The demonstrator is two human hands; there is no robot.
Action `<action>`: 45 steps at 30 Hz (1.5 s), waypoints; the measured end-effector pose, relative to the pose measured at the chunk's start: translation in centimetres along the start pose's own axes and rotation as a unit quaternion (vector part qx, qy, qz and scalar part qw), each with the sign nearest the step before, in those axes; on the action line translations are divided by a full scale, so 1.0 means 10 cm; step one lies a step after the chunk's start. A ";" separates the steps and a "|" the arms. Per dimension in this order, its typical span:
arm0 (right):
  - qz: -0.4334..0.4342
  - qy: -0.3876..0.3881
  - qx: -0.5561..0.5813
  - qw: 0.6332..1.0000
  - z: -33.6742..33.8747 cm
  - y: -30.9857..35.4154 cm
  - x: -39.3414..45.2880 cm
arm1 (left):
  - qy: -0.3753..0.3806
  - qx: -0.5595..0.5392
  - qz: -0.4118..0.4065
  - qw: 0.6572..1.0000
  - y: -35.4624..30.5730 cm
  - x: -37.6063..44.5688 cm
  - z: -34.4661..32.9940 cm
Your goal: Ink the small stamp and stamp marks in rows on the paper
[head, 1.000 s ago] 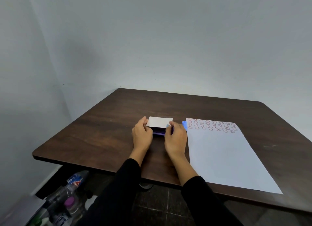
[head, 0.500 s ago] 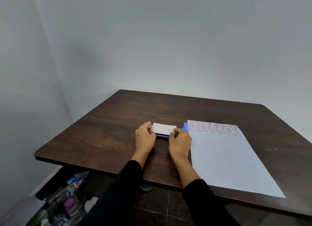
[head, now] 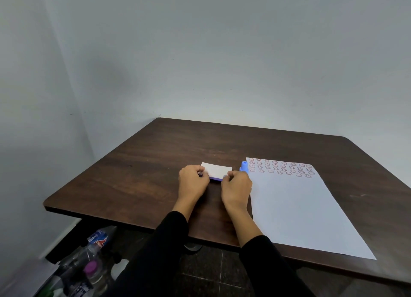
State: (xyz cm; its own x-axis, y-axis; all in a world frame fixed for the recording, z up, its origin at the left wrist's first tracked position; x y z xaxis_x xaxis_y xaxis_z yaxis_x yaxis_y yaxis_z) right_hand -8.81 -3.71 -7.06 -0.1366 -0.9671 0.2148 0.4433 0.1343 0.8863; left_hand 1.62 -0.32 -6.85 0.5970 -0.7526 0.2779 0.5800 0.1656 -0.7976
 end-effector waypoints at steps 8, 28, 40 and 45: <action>0.009 0.001 -0.006 1.000 -0.01 -0.01 0.00 | 0.001 0.011 0.003 1.000 -0.02 -0.01 0.02; 0.101 0.018 -0.076 0.992 0.30 0.08 0.46 | -0.016 -0.050 0.019 0.998 -0.06 -0.06 0.05; 0.078 0.117 -0.104 0.985 0.32 -0.07 0.50 | -0.044 0.005 -0.002 0.999 -0.07 -0.05 0.03; 0.097 0.076 -0.092 0.988 0.56 -0.02 0.36 | -0.098 0.120 -0.133 0.979 -0.14 -0.13 0.03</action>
State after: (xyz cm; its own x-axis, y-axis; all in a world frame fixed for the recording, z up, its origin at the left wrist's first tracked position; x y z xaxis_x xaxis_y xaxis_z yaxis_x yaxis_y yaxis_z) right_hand -14.34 -6.06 -4.16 0.0950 -0.9499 0.2977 0.6035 0.2927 0.7417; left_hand 0.16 0.64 -5.99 0.4883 -0.6562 0.5753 0.8288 0.1424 -0.5411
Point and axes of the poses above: each hand's wrist, its own x-axis towards the middle knuckle, its own z-axis out of the back of the hand, y = z × x, the point moved 1 cm from there along x, towards the middle knuckle, and after that the axes turned 3 degrees about x, right-handed, at the moved point
